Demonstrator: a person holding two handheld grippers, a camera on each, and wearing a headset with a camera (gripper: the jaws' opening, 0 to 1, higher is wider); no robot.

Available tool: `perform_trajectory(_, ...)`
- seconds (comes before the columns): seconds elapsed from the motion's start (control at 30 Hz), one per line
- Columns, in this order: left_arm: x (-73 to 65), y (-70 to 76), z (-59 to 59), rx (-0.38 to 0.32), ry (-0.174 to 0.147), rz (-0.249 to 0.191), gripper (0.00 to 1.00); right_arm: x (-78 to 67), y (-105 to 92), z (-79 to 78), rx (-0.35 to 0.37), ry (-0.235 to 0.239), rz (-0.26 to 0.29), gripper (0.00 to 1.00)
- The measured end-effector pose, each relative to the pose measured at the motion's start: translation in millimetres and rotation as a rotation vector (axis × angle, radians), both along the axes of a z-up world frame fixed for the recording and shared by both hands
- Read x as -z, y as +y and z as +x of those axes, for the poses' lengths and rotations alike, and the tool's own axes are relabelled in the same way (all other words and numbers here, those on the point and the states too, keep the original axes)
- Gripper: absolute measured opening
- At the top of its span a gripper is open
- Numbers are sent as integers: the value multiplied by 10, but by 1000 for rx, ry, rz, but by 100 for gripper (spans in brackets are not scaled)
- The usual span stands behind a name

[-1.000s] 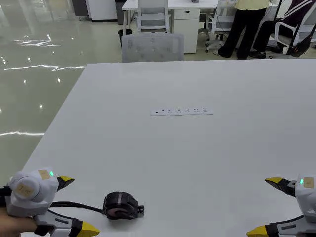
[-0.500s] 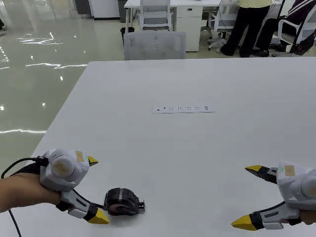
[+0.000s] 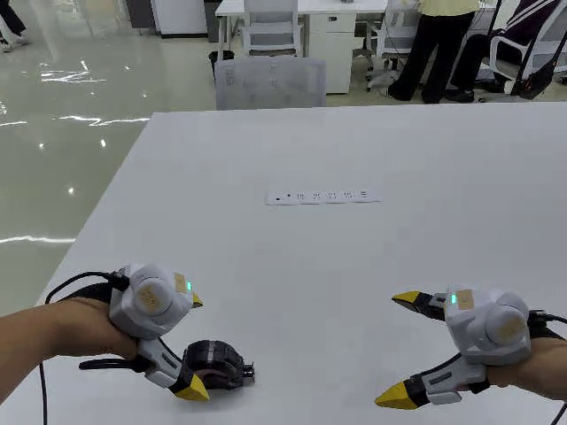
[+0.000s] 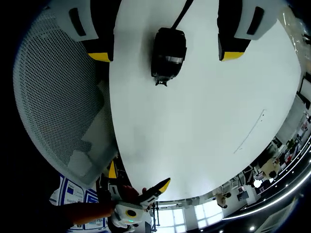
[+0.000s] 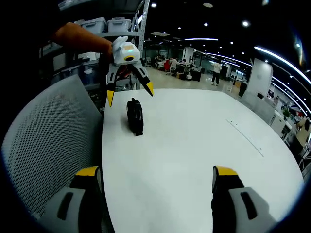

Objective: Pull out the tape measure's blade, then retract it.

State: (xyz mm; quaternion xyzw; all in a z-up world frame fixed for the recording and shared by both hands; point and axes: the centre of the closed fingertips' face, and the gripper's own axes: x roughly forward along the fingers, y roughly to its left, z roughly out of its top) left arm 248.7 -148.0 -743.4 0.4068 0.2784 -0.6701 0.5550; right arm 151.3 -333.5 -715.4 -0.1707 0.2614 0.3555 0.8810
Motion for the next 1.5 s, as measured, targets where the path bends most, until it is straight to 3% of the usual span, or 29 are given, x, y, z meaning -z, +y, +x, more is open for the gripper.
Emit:
perform_trajectory(0.1,112,-41,-50,10,-5,30,83,37,129,72,-29,4,-1,96)
perform_trajectory(0.17,221,-34,-86,50,-7,54,76,51,201,131,-46,8,0,96)
perform_trajectory(0.33,306,-61,1,27,-40,66,65,54,344,255,-77,12,6,96)
perform_trajectory(0.47,331,-79,28,21,-29,78,63,78,429,315,-99,20,0,95)
perform_trajectory(0.57,400,-53,46,82,-57,112,59,92,477,375,-105,19,-1,96)
perform_trajectory(0.7,429,-75,78,75,-40,130,55,162,552,445,-154,38,-34,96)
perform_trajectory(0.77,428,-110,86,68,-33,128,51,163,588,492,-154,43,-26,96)
perform_trajectory(0.8,417,-123,70,74,-30,122,48,149,612,517,-146,38,-10,96)
perform_trajectory(0.83,406,-132,18,89,-6,118,34,149,630,530,-145,41,-4,95)
perform_trajectory(0.87,441,-136,39,87,-26,120,34,154,662,552,-142,44,6,95)
perform_trajectory(1.1,475,-146,33,80,1,115,32,234,847,592,-182,57,3,94)
perform_trajectory(1.2,477,-153,19,83,-2,118,32,257,902,626,-181,62,14,92)
perform_trajectory(1.27,481,-151,5,94,-17,118,32,288,936,659,-177,66,27,90)
perform_trajectory(1.33,487,-136,17,132,-65,122,32,287,970,679,-177,53,35,90)
perform_trajectory(1.37,497,-142,-6,115,-54,115,32,263,991,698,-174,38,52,89)
perform_trajectory(1.5,485,-144,1,105,-63,98,32,293,1038,723,-155,41,84,86)
